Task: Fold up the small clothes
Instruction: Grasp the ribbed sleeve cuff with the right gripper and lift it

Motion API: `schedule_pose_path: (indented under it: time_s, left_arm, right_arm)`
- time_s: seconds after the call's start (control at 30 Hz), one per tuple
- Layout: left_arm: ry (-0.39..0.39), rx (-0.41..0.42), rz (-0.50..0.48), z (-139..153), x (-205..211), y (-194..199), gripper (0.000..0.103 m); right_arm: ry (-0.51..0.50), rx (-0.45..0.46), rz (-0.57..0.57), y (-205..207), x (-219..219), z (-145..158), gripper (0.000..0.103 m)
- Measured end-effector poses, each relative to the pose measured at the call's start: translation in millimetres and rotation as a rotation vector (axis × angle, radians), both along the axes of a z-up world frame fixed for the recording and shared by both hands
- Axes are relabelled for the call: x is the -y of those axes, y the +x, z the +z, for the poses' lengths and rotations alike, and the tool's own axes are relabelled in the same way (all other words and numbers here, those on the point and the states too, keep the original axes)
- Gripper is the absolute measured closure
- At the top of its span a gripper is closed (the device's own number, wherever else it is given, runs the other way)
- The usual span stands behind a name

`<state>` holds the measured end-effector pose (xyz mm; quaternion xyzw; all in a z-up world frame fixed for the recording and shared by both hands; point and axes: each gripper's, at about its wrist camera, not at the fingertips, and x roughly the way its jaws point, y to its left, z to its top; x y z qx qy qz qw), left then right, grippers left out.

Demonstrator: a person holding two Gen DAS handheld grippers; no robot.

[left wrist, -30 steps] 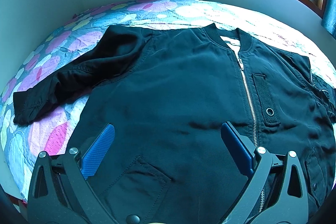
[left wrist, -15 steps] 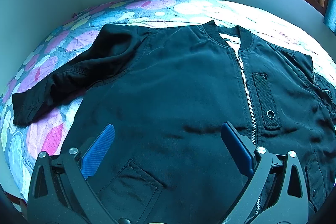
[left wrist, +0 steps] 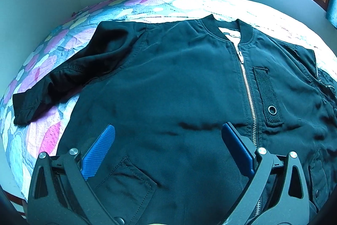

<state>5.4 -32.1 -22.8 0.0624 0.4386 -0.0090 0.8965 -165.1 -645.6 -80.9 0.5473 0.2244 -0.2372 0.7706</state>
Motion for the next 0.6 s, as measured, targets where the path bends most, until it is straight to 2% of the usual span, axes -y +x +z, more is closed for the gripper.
schedule_pose_path:
  time_s: [0.07, 0.17, 0.23, 0.3, 0.4, 0.5, 0.6]
  left_arm:
    - [-0.001, -0.001, 0.007, 1, -3, -1, 0.002]
    - [-0.004, 0.000, 0.018, 1, -11, -1, 0.002]
    - [-0.006, -0.004, 0.023, 0, -17, 1, 0.002]
    - [-0.009, -0.015, 0.025, -2, -22, 4, 0.002]
    - [-0.012, -0.011, 0.016, -1, -27, 5, 0.002]
    - [0.002, 0.001, 0.000, 0, -29, 6, 0.002]
    - [0.010, 0.005, -0.005, 1, -32, 8, 0.002]
  right_arm:
    - [-0.022, 0.006, 0.000, 2, -2, 6, 0.089]
    - [-0.072, 0.043, -0.077, -24, -5, 20, 0.090]
    - [-0.078, 0.008, -0.111, -33, -10, 12, 0.090]
    - [-0.056, 0.011, -0.146, -43, -17, 2, 0.090]
    - [-0.067, 0.018, -0.170, -50, -23, 5, 0.090]
    - [-0.127, 0.041, -0.169, -46, -29, 31, 0.090]
    - [-0.222, 0.076, -0.135, -31, -46, 74, 0.090]
